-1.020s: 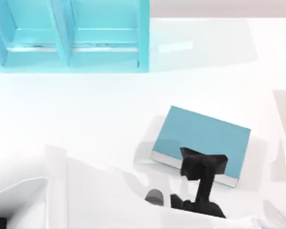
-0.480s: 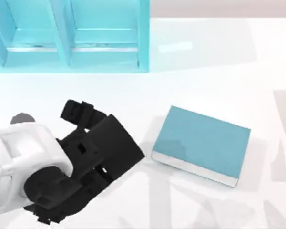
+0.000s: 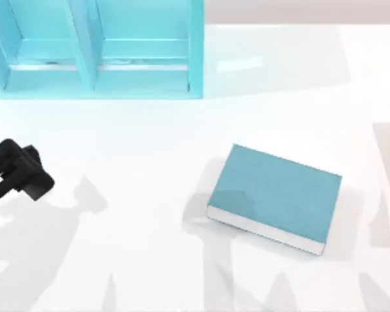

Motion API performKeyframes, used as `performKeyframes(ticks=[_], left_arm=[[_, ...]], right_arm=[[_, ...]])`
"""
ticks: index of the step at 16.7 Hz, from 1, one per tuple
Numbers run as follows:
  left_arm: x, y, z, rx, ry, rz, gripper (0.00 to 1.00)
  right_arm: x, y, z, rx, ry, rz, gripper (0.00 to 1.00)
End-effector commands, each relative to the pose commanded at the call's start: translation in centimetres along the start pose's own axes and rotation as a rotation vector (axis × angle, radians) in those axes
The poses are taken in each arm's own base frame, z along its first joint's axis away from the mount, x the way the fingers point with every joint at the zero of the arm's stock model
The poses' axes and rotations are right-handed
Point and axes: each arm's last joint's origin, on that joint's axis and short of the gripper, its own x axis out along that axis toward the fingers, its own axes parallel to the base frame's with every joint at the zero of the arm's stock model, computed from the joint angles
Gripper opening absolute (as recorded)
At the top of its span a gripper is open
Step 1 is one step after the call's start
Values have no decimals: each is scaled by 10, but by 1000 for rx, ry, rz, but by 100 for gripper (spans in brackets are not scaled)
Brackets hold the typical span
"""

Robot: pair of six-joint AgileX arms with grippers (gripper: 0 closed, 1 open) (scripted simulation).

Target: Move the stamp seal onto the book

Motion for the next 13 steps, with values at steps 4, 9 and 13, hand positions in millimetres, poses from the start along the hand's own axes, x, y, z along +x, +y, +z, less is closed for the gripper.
performKeyframes(ticks=[4,9,13], left_arm=[[-5,37,-2,308,-211,-117,100],[0,68,-12,592,-409,-109,100],[3,75,-14,668,-466,-94,100]], right_arm=[[0,0,0,0,0,0,100],[0,0,0,0,0,0,100],[0,0,0,0,0,0,100]])
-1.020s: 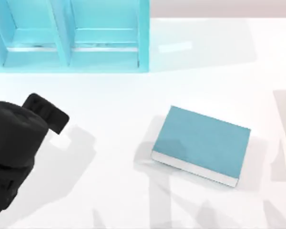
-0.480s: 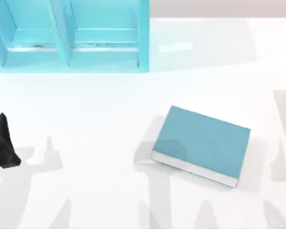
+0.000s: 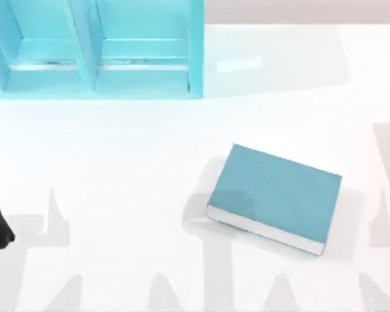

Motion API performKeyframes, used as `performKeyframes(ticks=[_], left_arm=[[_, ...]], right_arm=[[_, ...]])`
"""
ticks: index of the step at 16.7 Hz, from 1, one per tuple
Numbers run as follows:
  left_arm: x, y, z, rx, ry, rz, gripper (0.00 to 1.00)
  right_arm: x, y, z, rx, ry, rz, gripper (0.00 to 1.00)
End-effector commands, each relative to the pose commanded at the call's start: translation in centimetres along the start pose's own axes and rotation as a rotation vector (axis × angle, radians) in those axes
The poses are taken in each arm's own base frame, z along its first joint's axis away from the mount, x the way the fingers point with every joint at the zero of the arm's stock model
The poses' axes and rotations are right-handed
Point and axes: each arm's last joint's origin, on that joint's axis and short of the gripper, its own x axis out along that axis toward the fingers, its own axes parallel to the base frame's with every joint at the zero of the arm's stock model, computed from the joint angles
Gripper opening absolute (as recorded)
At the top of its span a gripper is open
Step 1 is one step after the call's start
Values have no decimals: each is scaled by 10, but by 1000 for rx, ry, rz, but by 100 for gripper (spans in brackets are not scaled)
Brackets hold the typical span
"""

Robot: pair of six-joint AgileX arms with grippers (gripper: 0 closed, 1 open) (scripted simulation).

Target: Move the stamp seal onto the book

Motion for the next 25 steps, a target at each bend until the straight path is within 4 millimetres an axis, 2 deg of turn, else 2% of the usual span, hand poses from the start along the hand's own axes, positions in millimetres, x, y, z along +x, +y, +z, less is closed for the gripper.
performKeyframes(ticks=[5,7,9,13,16,19,22,25], left_arm=[[0,0,0,0,0,0,100],[0,0,0,0,0,0,100],[0,0,0,0,0,0,100],[0,0,0,0,0,0,100],[0,0,0,0,0,0,100],[0,0,0,0,0,0,100],[0,0,0,0,0,0,100],[0,0,0,0,0,0,100]], right_arm=[[0,0,0,0,0,0,100],[0,-1,6,-8,23,-12,100],[1,-3,20,-27,80,-35,100],[15,-11,62,-80,299,-87,100],[44,-22,93,-114,545,-112,100],[89,-41,112,-125,821,-119,100],[138,-67,112,-109,1089,-105,100],[181,-97,99,-72,1316,-74,100]])
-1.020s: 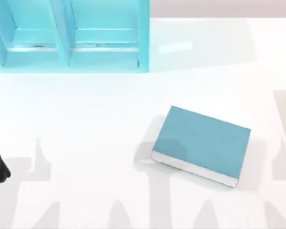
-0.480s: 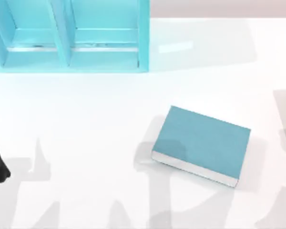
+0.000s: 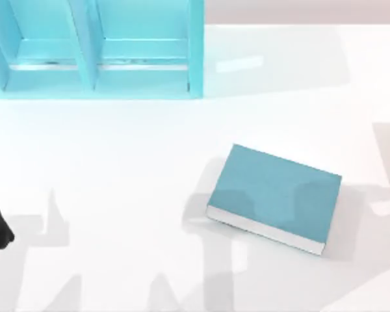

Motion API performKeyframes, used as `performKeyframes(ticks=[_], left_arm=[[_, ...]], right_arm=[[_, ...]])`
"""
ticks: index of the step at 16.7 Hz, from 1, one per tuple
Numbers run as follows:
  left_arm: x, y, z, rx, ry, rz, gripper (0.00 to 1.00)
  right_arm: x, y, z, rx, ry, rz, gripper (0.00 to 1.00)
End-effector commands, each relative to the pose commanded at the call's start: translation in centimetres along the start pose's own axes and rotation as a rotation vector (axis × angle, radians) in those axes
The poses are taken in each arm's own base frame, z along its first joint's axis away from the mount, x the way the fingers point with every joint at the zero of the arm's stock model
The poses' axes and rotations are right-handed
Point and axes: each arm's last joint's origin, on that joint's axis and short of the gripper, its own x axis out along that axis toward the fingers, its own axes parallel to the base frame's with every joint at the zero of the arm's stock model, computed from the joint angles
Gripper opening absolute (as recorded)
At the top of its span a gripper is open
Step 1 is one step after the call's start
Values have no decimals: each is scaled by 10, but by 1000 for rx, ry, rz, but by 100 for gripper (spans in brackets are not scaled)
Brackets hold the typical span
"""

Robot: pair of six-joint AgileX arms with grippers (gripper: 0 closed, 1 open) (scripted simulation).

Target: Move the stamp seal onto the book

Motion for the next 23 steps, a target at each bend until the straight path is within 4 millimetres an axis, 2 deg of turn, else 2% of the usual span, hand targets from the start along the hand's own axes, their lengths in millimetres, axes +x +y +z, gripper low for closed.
performKeyframes(ticks=[3,7,18,20,23], left_arm=[[0,0,0,0,0,0,100],[0,0,0,0,0,0,100],[0,0,0,0,0,0,100],[0,0,0,0,0,0,100],[0,0,0,0,0,0,100]], right_arm=[[25,-24,24,4,154,51,100],[42,-44,39,8,244,91,100],[48,-49,41,9,248,93,100],[54,-50,42,9,248,93,100],[75,-50,41,9,248,93,100]])
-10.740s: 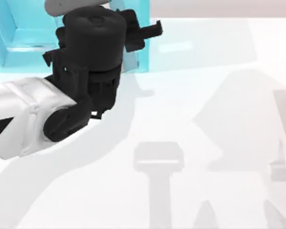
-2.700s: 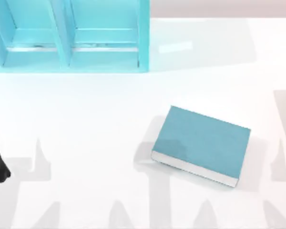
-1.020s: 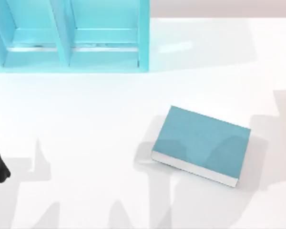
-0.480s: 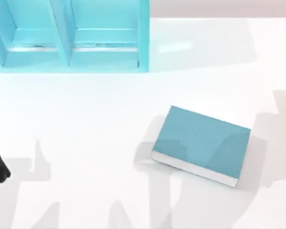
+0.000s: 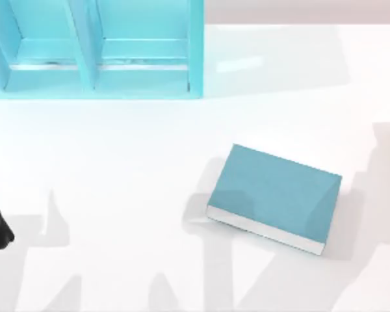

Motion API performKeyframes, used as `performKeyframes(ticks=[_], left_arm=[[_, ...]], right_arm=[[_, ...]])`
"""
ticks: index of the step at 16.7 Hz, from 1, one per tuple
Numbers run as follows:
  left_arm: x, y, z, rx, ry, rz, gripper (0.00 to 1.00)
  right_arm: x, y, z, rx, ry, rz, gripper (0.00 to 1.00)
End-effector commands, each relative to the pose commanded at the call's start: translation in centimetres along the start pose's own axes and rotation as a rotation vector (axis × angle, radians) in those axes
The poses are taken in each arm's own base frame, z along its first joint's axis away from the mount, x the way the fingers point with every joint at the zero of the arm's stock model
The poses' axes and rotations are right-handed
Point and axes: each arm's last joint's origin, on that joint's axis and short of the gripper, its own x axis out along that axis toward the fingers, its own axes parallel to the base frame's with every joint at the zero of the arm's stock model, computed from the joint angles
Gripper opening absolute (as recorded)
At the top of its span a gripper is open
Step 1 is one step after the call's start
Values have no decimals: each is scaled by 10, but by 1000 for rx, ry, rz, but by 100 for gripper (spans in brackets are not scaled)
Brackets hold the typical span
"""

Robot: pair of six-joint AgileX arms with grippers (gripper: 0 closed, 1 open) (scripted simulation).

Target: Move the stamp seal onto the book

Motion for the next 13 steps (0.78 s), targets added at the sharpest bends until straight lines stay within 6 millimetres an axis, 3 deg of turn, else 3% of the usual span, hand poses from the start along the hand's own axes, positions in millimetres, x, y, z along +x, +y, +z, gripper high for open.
performKeyframes(ticks=[7,12,13], left_arm=[[0,0,0,0,0,0,100],[0,0,0,0,0,0,100],[0,0,0,0,0,0,100]], right_arm=[[64,7,-7,0,-2,-1,100],[70,7,-8,0,2,1,100],[70,7,-8,0,2,1,92]])
